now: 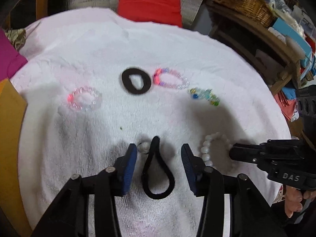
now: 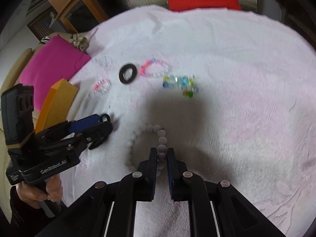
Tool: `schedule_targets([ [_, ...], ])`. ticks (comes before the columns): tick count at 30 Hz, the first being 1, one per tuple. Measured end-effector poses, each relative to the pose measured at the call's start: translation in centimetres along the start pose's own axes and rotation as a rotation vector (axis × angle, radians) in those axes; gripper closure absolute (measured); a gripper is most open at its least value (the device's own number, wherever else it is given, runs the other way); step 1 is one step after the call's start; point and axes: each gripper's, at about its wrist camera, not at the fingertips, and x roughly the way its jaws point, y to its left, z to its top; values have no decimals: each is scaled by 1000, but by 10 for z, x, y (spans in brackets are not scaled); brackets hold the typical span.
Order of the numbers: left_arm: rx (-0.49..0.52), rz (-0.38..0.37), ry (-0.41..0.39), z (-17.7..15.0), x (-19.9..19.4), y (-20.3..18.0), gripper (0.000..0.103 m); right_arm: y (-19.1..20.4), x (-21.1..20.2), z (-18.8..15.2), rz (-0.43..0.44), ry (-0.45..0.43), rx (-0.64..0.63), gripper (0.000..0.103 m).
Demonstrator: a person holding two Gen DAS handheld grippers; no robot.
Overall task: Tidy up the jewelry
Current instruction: 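Carry the hair tie with the left gripper while the right gripper drops the pearl bracelet into the box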
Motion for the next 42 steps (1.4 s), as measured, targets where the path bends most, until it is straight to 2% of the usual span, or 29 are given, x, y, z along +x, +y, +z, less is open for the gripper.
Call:
schedule_targets([
  [1,1,2,7,0,2,1,80,-1,-1,0,-1,-1,1,90],
  [2,3,9,7,0,3,1,86,-1,-3,1,-10,-11,-6,90],
  [4,6,2,-5,0,-1,1,92,0,-7,1,-40,-37,-21,87],
  [9,32,-9,-50,-4,-21,-2,94,1,5,3,-52,-14,-25,83],
  [13,33,-1,-65,-8,-38,-3,94,14,12,2,-95,-51,-100,84],
  [15,24,-1,-86,-10,-55,-1,94,25,14,-1,-154,-66,-161,92],
  [17,15,5,-111,-12,-72,0,94,33,12,-4,-180,-81,-195,92],
  [21,-27,-6,-197,-19,-124,1,94,51,-5,1,-169,-155,-207,93],
  [23,-34,2,-238,-26,-155,5,94,66,-18,6,-130,-194,-213,93],
  [26,-42,59,-293,-43,-202,25,94,100,-35,14,-60,-242,-249,93],
  [29,-100,116,-326,-59,-242,63,94,139,-44,24,23,-255,-277,93],
  [31,-137,181,-326,-71,-259,94,94,172,-45,34,90,-253,-297,93],
  [35,-270,194,-264,-91,-254,159,94,238,-30,54,195,-225,-331,93],
  [38,-345,200,-204,-101,-232,197,94,286,1,66,242,-162,-350,93],
  [42,-397,200,-154,-104,-210,230,94,334,51,77,249,-69,-377,93],
])
